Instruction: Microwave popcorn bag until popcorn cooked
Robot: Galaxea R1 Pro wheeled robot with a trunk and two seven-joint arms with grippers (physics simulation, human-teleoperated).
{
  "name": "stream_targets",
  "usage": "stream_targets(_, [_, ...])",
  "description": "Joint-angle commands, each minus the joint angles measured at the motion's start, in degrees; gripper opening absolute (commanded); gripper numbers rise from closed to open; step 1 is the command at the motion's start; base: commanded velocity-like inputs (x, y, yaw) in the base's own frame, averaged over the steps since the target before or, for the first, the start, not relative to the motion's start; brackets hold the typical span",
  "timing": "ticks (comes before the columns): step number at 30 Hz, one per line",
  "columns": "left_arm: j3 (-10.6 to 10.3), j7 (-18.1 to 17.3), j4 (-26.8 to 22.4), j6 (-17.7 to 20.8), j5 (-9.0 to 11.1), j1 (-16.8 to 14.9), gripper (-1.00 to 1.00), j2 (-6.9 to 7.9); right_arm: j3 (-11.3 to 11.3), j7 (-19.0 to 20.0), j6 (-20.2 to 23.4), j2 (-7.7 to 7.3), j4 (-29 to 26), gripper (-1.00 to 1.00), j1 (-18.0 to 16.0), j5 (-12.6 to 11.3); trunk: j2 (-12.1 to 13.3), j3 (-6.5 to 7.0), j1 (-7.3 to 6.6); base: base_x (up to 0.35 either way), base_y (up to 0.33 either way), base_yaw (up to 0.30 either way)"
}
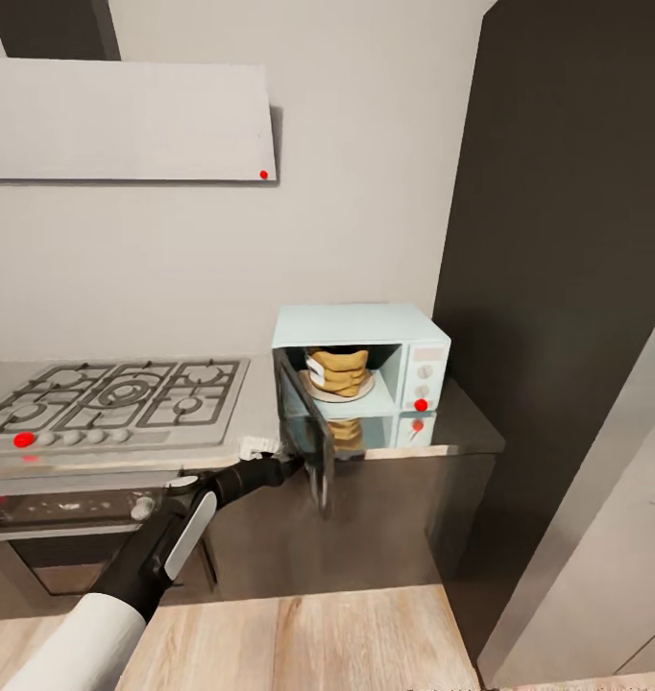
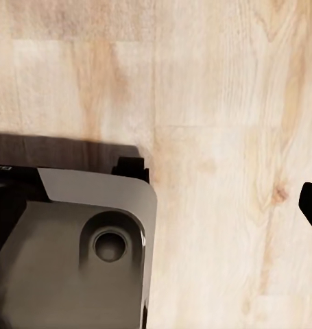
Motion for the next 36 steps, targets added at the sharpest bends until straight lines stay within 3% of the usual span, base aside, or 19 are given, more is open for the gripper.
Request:
stream_targets(1, [-0.08,0.18,-0.05,0.47,0.5,-0.03,1.0,-0.44,-0.48,0.13,0.1,-0.02,0.08,1.0,-0.08,0.55,-0.06,-0.04,0.01,0.0,0.0,-0.231])
stream_targets(5, [-0.1,0.4,-0.01,0.22,0.0,-0.05,1.0,-1.64,-0.48,0.13,0.09,-0.04,0.08,1.0,-0.08,0.55,-0.06,0.07,0.01,0.0,0.0,-0.231])
stream_targets(21, [-0.03,0.31,-3.88,0.64,-0.23,-0.12,1.0,-1.54,-0.48,0.13,-0.08,-0.37,0.08,1.0,-0.08,0.55,-0.06,0.51,0.01,0.01,0.0,-0.233])
stream_targets(36, [-0.18,0.77,-4.22,0.56,-0.39,-0.12,1.0,-1.71,-0.48,0.13,0.09,-0.37,0.08,1.0,-0.08,0.63,-0.06,0.63,0.01,0.284,0.0,-0.064])
